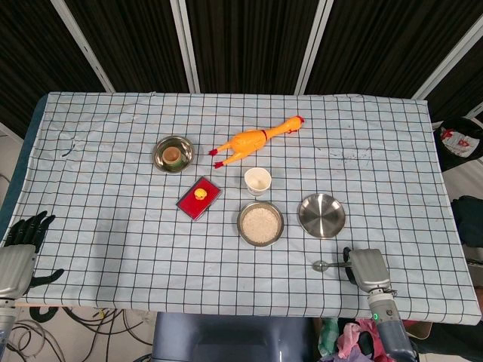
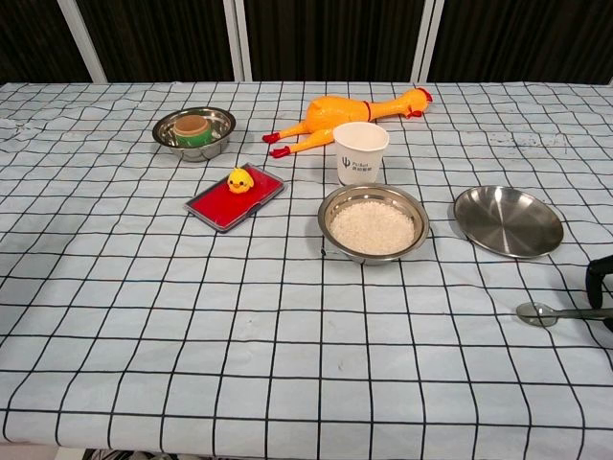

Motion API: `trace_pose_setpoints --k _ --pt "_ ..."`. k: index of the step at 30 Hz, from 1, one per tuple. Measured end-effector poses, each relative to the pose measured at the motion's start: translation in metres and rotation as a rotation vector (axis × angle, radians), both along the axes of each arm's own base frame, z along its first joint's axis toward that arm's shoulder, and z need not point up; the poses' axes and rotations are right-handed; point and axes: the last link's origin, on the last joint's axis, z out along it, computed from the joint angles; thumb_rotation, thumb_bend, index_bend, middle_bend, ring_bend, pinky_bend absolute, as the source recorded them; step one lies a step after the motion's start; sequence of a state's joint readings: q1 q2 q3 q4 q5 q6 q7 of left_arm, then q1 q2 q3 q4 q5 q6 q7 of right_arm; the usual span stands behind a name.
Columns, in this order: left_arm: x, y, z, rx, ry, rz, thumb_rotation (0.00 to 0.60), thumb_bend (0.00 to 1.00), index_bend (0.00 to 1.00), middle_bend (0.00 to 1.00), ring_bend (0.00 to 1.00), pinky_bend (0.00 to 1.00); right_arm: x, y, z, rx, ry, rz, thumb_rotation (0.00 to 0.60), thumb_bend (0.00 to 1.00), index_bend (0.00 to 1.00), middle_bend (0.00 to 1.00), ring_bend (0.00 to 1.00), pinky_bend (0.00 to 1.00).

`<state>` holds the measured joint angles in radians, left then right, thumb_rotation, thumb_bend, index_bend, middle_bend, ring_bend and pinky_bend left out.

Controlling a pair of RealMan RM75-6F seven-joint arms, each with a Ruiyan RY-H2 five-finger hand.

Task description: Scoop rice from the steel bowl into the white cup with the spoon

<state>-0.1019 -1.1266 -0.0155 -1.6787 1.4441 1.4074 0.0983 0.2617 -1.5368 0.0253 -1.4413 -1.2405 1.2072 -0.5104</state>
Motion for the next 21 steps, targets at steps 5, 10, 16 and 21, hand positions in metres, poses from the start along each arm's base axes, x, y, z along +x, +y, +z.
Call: trace_pose_setpoints --k 5,10,16,21 --pt "0.0001 -0.0001 -0.0001 0.0 0.0 0.0 0.6 0.02 0.0 0.0 0.0 0.0 0.0002 0.0003 -0.0001 0.0 -0.002 0.0 0.6 0.35 0.5 1.0 1.0 1.0" --pt "0.0001 -0.0005 0.0002 0.002 0.0 0.0 0.6 0.02 0.0 0.0 0.0 0.0 0.0002 0.0006 -0.0003 0.001 -0.002 0.0 0.6 0.35 0.5 1.0 1.0 1.0" --pt "0.0004 -0.0001 -0.0006 -0.001 0.001 0.0 0.6 0.02 0.0 0.0 0.0 0.0 0.0012 0.0007 -0.0016 0.0 -0.009 -0.002 0.6 0.35 0.5 1.0 1.0 1.0" --pt "0.0005 0.0003 -0.0005 0.0 0.001 0.0 0.6 0.02 0.0 0.0 0.0 0.0 0.0018 0.0 -0.0017 -0.004 -0.011 -0.002 0.6 0.35 0.5 1.0 1.0 1.0"
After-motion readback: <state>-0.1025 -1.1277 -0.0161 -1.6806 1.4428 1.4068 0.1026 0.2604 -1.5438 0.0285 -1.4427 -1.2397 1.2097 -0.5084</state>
